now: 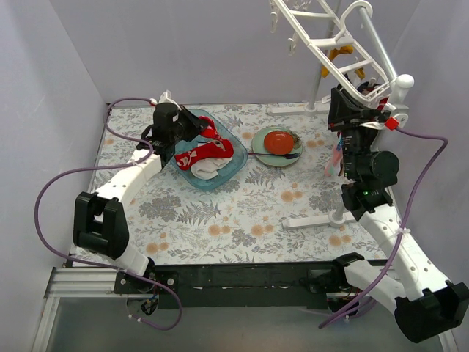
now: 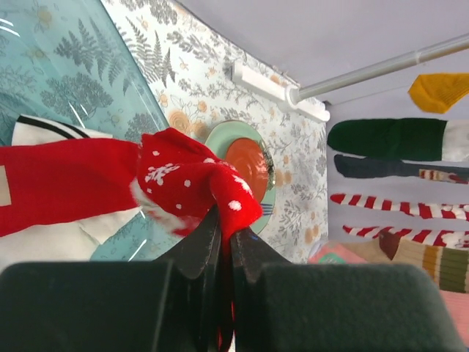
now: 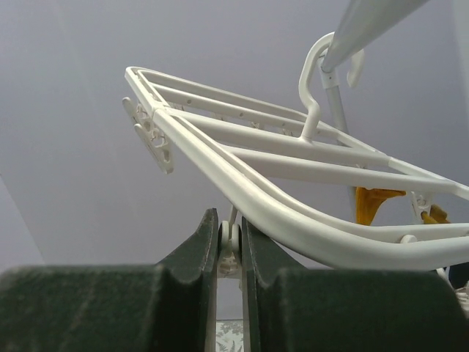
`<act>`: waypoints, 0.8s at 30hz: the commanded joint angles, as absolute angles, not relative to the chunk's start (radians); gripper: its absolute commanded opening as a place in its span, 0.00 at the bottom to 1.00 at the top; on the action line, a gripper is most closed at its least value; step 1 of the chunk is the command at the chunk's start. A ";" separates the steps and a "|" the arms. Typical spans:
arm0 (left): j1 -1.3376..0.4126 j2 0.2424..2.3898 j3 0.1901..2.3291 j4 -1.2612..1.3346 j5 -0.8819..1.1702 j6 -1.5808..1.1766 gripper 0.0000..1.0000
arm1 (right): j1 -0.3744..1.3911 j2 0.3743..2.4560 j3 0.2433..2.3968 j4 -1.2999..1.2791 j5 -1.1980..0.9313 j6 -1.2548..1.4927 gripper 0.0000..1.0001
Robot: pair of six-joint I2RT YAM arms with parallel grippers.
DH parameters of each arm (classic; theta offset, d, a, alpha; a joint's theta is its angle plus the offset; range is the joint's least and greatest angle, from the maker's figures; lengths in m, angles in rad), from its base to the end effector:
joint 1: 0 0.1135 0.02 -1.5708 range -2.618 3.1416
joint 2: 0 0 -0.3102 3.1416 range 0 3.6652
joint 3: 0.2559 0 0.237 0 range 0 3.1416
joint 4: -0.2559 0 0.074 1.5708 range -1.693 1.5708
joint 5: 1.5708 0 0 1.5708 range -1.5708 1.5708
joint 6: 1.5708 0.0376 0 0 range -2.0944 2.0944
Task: Remove the socks clipped to the hanger
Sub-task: Place the sock in the bin.
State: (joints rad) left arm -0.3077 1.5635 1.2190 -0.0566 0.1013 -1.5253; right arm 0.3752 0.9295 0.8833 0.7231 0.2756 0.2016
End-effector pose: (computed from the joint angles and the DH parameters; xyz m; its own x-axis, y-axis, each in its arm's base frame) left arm 0.3385 -0.1116 0.3592 -0.4066 -0.9136 -0.0024 -0.3540 0.1600 -0.9215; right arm 0.1453 0.0462 0.4804 0.5399 0.4197 -0.7296 -0.2688 0.9074 0.3231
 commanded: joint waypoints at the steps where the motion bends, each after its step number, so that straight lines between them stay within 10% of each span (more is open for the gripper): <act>1: -0.287 1.500 1.184 -0.078 0.045 -1.513 0.04 | 0.383 0.914 0.867 0.666 0.206 0.181 0.01; 7: -0.258 1.537 1.192 -0.098 0.052 -1.497 0.17 | 0.383 0.888 0.867 0.635 0.206 0.175 0.01; 11: -0.253 1.578 1.193 -0.087 0.049 -1.491 0.69 | 0.383 0.871 0.856 0.623 0.199 0.176 0.01; 15: -0.253 1.580 1.255 -0.103 0.015 -1.437 0.88 | 0.382 0.854 0.850 0.598 0.198 0.175 0.01; 24: -0.343 1.471 1.289 -0.101 -0.070 -1.252 0.91 | 0.382 0.828 0.839 0.563 0.184 0.186 0.01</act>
